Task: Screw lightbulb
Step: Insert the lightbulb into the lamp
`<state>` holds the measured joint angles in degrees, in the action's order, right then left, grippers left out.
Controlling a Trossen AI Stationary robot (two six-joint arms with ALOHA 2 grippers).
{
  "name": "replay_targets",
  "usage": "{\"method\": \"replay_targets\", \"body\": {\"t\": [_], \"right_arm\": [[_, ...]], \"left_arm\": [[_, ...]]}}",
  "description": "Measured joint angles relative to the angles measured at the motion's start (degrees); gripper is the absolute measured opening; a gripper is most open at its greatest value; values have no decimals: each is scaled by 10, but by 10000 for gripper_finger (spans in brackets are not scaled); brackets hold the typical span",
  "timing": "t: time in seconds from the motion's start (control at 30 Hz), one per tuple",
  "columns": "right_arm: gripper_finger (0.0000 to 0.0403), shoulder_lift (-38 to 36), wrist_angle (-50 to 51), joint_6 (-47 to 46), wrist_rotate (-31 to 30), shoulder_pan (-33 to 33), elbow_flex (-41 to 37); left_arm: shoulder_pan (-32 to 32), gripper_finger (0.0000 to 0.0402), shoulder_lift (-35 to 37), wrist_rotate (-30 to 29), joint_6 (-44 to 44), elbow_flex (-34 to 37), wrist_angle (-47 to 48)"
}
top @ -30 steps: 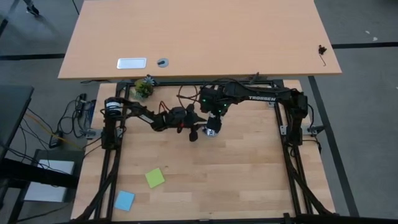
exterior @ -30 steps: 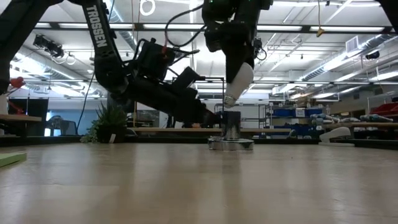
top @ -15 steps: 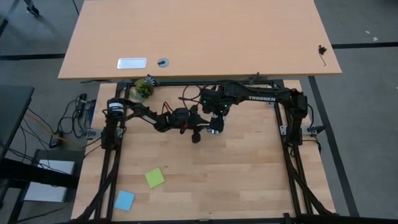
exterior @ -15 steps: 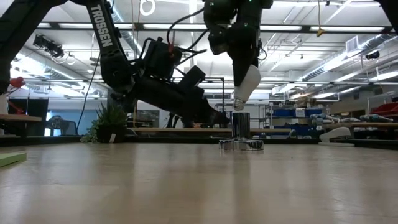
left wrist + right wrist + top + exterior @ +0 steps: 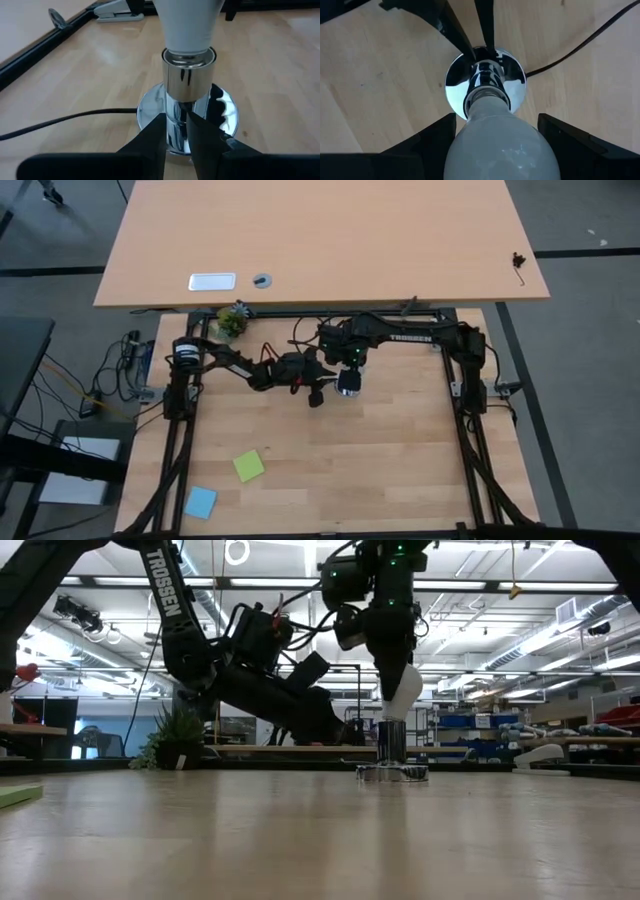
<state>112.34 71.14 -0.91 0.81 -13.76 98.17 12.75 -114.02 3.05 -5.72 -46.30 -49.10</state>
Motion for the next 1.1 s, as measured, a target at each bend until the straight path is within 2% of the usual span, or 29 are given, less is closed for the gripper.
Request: {"method": "replay_targets", "body": {"t": [0.77, 1.1], "right_arm": [[291, 8, -79, 32, 4, 6, -3], [320, 8, -84, 49, -24, 11, 1]], "left_arm": [[0, 80, 0, 0, 0, 0, 7], [0, 80, 0, 0, 0, 0, 9]]}}
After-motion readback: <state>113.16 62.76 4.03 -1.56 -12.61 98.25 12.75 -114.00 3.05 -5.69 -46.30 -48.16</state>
